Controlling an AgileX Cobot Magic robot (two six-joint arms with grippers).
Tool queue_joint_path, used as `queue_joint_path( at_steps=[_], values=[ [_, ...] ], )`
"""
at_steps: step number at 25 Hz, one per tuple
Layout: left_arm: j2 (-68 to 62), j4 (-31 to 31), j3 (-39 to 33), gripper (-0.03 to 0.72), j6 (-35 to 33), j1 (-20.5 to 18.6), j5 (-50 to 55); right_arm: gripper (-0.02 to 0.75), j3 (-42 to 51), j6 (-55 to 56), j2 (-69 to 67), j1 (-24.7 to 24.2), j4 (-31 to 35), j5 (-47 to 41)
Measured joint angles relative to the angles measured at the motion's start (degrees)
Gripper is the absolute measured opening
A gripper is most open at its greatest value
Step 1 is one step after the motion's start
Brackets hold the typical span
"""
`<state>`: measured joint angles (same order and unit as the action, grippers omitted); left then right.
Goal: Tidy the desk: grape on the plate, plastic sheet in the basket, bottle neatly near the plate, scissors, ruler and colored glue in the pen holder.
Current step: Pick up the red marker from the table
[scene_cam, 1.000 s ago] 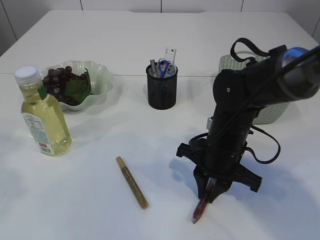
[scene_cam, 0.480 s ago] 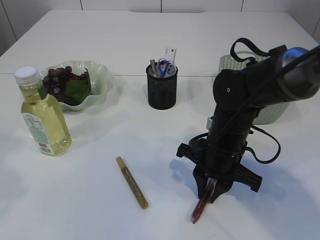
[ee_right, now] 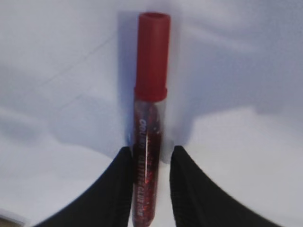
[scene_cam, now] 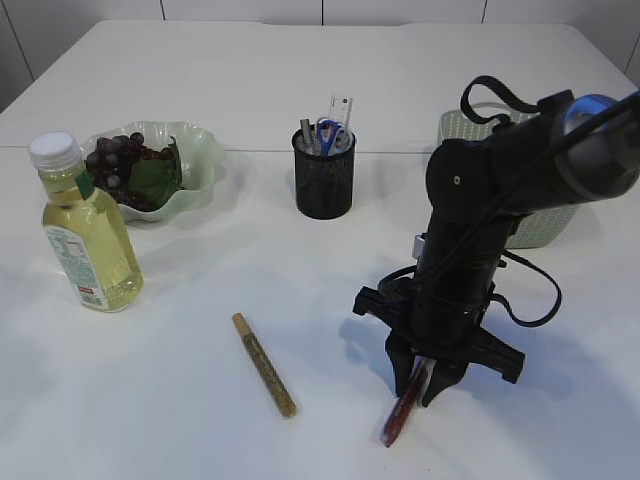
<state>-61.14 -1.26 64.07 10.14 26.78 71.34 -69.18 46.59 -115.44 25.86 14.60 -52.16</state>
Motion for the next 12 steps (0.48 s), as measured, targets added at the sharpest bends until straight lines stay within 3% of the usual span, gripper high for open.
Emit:
queue_joint_path(
  at_steps=[12],
  values=[
    [0.0, 0.0, 0.0, 0.246, 0.0, 0.0, 0.0, 0.231, 0.0, 0.0, 0.0, 0.0, -0.1, -0.7]
  ],
)
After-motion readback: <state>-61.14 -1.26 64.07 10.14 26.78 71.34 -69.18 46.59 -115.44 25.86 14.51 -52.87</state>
